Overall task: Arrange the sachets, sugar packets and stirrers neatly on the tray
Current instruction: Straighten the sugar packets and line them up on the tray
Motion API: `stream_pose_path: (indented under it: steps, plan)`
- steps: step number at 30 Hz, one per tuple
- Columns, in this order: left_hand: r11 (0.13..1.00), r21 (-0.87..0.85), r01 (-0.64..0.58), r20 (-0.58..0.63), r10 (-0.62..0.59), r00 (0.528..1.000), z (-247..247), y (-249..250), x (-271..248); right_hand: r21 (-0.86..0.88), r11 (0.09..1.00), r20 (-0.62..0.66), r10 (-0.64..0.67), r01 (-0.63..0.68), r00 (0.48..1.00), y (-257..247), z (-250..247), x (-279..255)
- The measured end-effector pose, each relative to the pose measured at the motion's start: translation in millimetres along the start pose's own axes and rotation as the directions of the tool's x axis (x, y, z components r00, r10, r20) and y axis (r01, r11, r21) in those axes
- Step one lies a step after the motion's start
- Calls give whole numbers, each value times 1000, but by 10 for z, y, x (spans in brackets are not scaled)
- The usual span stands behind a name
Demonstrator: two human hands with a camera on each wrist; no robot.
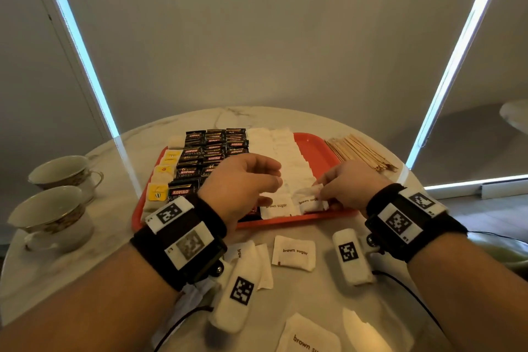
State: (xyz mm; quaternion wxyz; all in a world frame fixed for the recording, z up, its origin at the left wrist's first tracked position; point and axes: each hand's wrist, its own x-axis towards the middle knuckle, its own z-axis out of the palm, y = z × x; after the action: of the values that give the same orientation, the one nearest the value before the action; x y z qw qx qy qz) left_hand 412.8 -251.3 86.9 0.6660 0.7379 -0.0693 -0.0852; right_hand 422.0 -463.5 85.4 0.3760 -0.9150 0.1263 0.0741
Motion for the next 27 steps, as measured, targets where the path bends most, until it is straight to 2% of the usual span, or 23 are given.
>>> stream_pose_path:
  steps: [4,8,11,13,15,17,20,21,24,26,27]
  plan:
    - [979,205,24,73,-39,997,57,-21,-72,-30,999,-64,-36,34,997,3,-23,-27]
    - [885,465,-1,78,-40,996,82,-13,-89,31,994,-149,-96,102,984,-34,-44,-111]
    - [810,586,2,88,-66,994,123,-7,-77,103,991,-37,-87,91,996,-88,-12,-135]
    - [762,648,-20,103,-61,993,161,-7,-77,56,997,45,-63,61,997,-123,33,-147]
    - [725,687,-47,125,-54,991,207,-5,-70,7,998,58,-56,56,997,-133,46,-144]
    - [691,719,-68,134,-43,990,252,-3,-60,144,987,26,-72,68,997,-109,39,-122]
    - [640,764,-80,143,-47,989,296,0,-55,320,942,-176,-52,107,983,-70,14,-79]
    - [624,778,-80,150,-61,987,306,1,-54,393,914,-198,-19,97,980,-57,25,-52]
    - [605,794,-66,170,-116,979,321,26,-56,694,719,-107,39,47,993,-43,121,23]
    - [596,800,-69,178,-126,976,326,45,-55,754,657,-62,47,16,997,-9,196,48]
    - [590,805,-71,179,-126,976,330,49,-51,754,656,-46,32,13,998,13,230,63]
